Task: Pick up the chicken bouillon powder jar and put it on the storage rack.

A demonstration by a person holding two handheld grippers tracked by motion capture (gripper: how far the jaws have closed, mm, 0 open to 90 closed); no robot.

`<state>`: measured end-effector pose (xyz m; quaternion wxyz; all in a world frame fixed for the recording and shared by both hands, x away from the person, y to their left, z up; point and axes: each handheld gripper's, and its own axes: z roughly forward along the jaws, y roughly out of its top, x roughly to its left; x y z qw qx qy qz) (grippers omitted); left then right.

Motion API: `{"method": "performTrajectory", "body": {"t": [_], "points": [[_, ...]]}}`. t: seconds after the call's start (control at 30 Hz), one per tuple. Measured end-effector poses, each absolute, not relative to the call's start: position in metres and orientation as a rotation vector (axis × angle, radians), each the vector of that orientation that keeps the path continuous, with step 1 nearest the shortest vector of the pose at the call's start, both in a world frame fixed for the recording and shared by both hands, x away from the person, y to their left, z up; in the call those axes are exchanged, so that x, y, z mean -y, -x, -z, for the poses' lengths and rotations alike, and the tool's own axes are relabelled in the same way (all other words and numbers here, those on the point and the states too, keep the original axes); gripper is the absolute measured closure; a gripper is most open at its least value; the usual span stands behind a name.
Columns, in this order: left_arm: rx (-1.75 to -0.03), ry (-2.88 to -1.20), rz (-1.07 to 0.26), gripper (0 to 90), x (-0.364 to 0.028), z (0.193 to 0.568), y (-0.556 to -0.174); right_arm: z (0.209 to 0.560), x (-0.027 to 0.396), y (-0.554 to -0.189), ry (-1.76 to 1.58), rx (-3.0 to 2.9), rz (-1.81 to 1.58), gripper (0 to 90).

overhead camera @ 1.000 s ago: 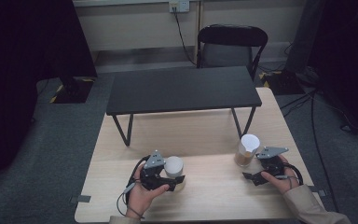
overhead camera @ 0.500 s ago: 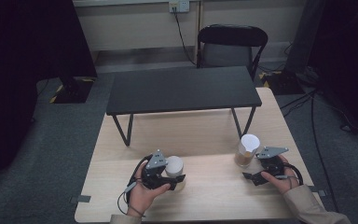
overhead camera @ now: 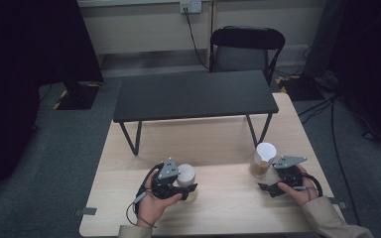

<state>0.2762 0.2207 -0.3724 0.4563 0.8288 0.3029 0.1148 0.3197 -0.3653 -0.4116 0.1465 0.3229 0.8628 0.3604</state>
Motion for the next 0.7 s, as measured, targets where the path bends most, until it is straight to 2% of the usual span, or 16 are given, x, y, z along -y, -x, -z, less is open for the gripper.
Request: {"method": "performTrajectory", "body": {"t": [0.7], "points": [[-0.728,-2.04,-0.253,33.6,-0.212,0.349,-0.296,0.412,0.365,-0.32,-0.929,-2.484,-1.037,0.0]]}}
